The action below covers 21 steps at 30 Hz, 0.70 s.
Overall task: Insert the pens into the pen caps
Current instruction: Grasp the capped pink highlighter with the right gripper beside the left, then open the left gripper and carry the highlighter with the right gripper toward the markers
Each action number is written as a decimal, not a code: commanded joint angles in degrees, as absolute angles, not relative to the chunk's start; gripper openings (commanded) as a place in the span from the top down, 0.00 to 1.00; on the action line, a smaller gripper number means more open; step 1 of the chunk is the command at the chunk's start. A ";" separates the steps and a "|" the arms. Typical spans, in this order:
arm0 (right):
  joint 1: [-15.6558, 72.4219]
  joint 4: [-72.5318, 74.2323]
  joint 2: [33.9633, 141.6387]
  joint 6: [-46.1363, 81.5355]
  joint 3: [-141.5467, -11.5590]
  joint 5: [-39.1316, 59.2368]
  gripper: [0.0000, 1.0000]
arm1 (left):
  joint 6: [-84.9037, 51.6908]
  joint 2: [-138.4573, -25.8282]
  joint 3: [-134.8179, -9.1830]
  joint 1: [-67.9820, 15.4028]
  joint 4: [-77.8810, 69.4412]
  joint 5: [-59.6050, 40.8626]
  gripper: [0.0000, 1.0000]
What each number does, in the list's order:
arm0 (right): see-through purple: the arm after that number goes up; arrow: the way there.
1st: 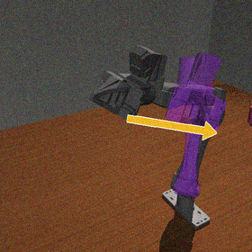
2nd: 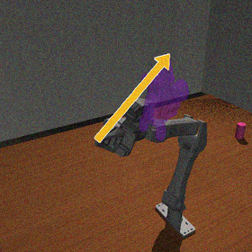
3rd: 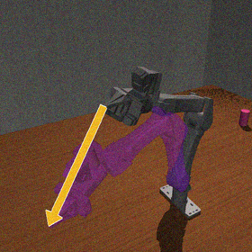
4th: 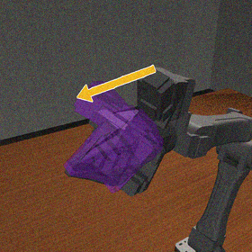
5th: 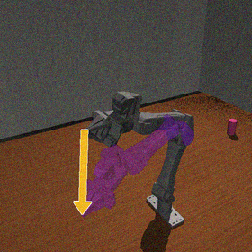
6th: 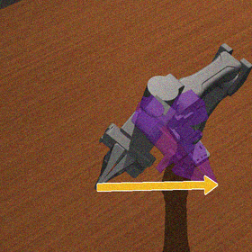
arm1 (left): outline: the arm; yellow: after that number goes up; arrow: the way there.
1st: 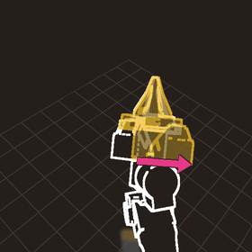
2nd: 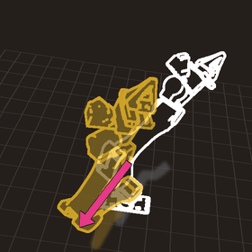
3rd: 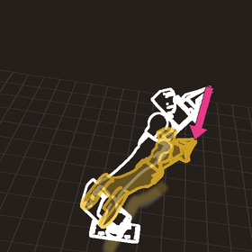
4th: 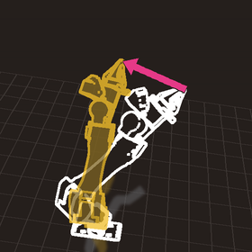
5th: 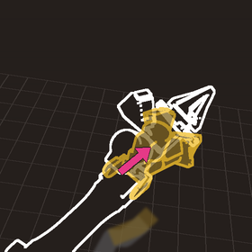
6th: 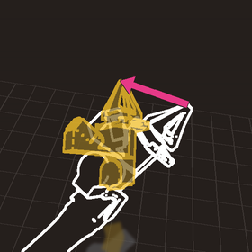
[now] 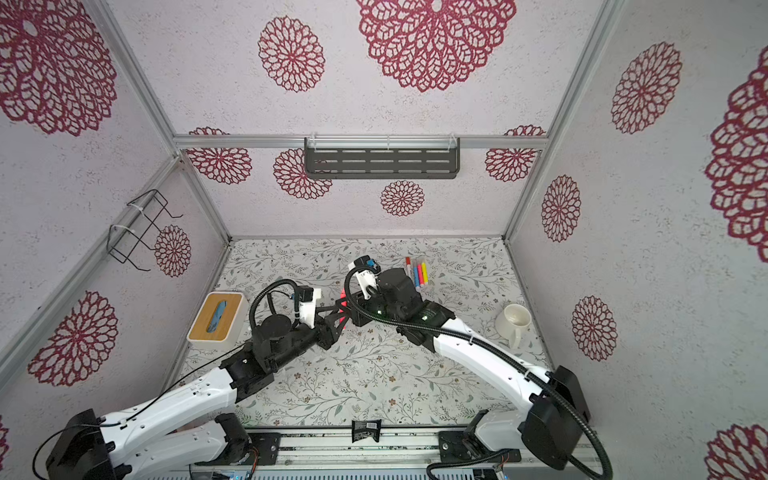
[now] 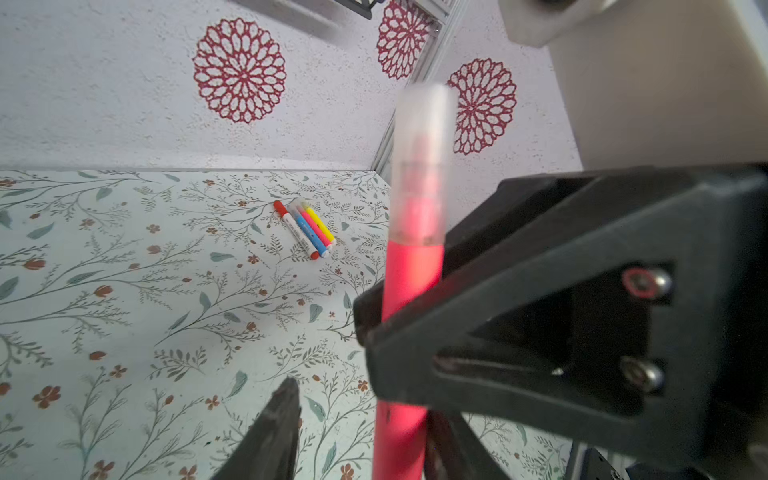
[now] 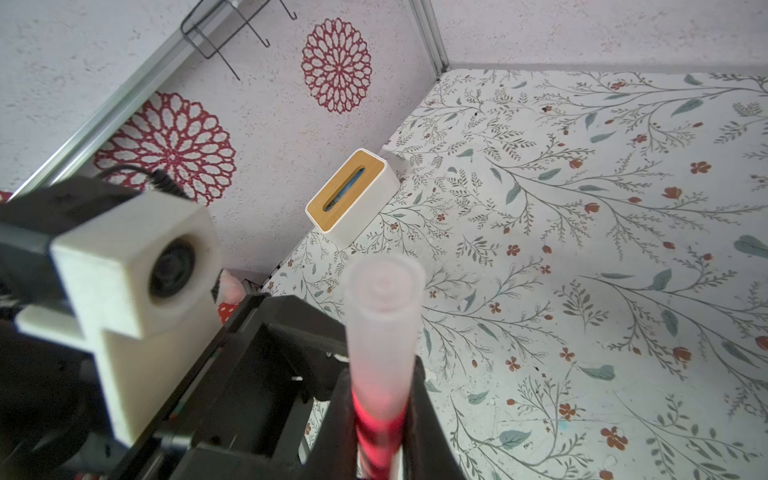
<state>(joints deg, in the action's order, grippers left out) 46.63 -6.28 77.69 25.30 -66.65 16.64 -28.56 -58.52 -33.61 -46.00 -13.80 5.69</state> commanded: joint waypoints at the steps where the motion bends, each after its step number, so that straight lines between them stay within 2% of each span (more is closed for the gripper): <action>1: 44.93 -13.52 79.33 22.47 -72.33 11.47 0.98 | -28.63 -55.04 -31.48 -45.50 -9.52 13.68 0.51; 8: 42.48 -22.71 89.74 20.91 -84.03 11.27 1.00 | -28.30 -47.40 -28.16 -45.44 -7.10 19.48 0.49; 21: 42.19 -29.33 113.44 18.90 -104.95 18.96 1.00 | -28.30 -39.62 -26.22 -45.35 -1.11 25.75 0.49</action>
